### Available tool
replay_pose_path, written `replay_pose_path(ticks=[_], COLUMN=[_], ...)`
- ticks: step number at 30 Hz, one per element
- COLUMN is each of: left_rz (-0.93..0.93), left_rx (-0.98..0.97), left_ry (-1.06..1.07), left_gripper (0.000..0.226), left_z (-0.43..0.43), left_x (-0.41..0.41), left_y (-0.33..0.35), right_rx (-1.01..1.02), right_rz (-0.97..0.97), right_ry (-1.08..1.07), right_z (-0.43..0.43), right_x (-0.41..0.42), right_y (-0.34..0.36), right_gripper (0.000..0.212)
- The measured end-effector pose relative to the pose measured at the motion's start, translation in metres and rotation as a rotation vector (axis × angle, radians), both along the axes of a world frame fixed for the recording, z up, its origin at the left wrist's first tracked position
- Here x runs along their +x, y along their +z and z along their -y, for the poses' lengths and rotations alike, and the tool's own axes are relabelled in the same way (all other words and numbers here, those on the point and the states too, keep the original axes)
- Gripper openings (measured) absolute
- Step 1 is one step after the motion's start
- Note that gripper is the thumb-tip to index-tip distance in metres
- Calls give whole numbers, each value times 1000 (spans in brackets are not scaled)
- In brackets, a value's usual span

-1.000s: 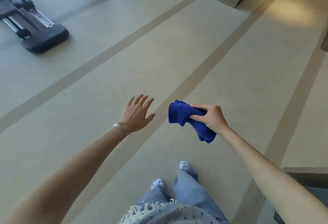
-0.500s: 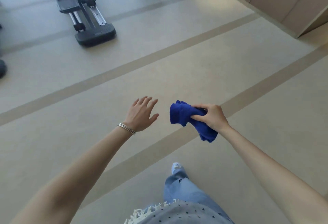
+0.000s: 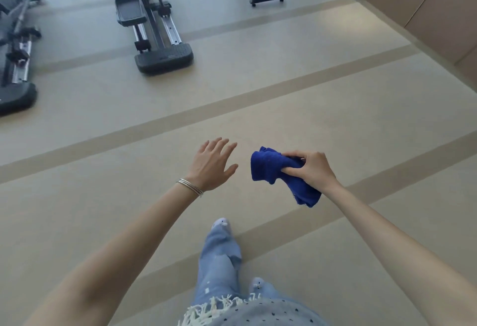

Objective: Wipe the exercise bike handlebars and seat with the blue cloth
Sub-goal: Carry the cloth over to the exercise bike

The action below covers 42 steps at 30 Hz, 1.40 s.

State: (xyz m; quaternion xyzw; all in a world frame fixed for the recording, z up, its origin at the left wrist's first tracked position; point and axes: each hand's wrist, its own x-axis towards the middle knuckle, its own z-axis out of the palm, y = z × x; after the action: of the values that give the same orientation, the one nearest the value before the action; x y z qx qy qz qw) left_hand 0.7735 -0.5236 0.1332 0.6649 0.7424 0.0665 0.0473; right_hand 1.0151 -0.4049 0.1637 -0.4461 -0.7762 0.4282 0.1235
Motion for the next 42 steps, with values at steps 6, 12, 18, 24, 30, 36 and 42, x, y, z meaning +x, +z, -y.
replay_pose_path(ticks=[6,12,18,24,30,36,42], left_rz=[-3,-45,-55,-47,-39,-76,-70], left_rx=[-1,7,7,-19,-70,-59,-47], left_ry=[-7,-38,-46,-11,47,86,120], left_gripper=[58,58,59,59,59,57,56], left_z=[-68,-135,-188,-244,-330,-437,-513], left_x=[-79,-173,-229,-269,-314,-371,-413], left_y=[6,22,26,6,-1,21,25], right_rx=[9,7,-11,1,-9,5,14], right_rz=[-31,-54,-83,-41,-29,-72,-57], right_ry=[-35,-50,-58,-20,39,50,72], right_z=[-66,-123,-171,-239,-331,-445,-534], right_x=[-81,-169,-226,-270,-317,-378,-425], right_y=[3,14,21,15,6,22,27], right_gripper=[32,33,32,32,32,30,31])
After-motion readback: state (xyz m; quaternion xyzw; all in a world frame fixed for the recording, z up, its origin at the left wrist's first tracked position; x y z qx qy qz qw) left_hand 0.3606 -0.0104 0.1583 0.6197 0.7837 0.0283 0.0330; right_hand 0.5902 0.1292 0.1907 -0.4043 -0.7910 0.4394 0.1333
